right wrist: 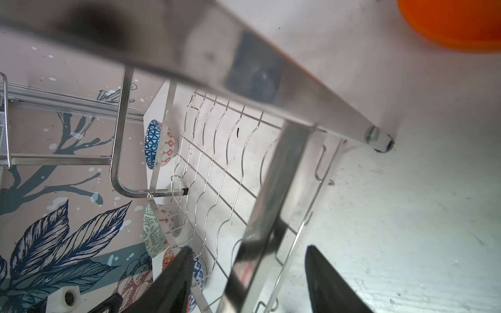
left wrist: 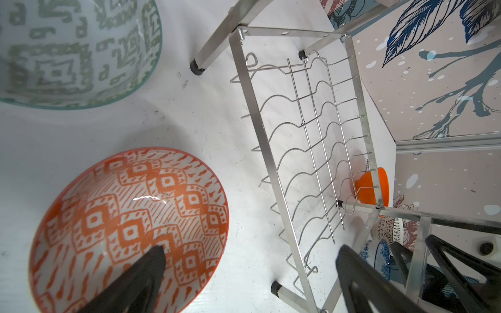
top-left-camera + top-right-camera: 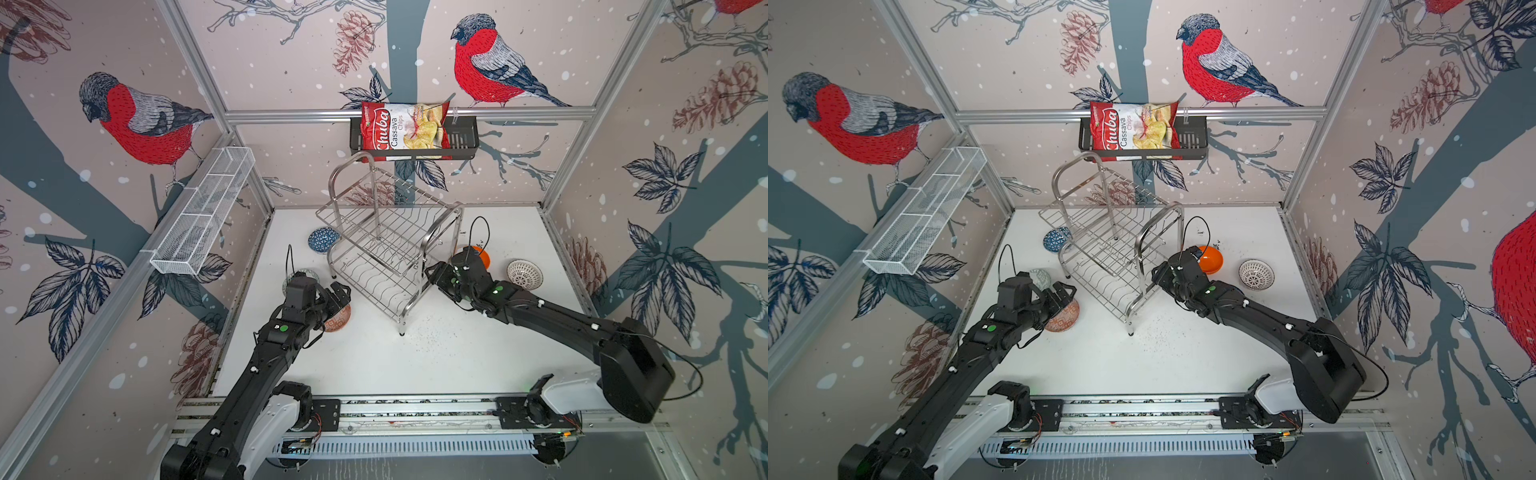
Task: Load the bowls into the dish rack
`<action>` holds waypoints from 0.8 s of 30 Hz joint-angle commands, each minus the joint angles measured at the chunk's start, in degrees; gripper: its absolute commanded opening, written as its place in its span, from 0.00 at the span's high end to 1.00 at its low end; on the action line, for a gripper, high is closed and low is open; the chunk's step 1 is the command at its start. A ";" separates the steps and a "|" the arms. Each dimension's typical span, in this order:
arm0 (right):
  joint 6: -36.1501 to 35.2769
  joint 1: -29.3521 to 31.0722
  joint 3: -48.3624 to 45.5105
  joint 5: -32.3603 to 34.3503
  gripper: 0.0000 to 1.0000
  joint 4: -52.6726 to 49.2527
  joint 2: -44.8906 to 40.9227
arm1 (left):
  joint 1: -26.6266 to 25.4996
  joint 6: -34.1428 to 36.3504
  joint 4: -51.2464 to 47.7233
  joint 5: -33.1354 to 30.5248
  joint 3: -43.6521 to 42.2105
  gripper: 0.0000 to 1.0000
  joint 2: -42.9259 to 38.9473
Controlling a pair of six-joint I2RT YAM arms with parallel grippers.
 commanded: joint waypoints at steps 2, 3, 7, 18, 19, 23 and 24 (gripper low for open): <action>-0.36 -1.25 3.21 -3.93 0.50 -0.05 3.74 | -0.52 -1.44 1.77 0.46 0.25 0.01 0.20; -0.91 -1.57 4.11 -4.11 0.54 -1.02 4.53 | -0.73 -1.36 1.87 0.42 0.29 0.01 0.31; -3.99 -3.41 7.86 -5.24 0.66 -3.45 7.47 | -0.86 -0.92 1.30 0.32 0.90 0.01 1.31; -21.24 -10.70 22.65 -9.63 0.79 -12.83 17.08 | -1.04 -2.45 5.21 1.24 -1.76 0.01 1.24; -22.87 -10.94 24.01 -9.00 0.80 -13.99 17.98 | -1.11 -2.57 5.57 1.23 -2.16 0.01 1.33; -26.63 -12.60 27.73 -9.02 0.81 -14.95 20.25 | -1.37 -2.28 6.28 0.50 -2.62 0.01 1.75; -27.46 -13.01 28.56 -9.03 0.81 -15.08 20.80 | -1.39 -1.88 6.53 0.19 -2.25 0.01 2.00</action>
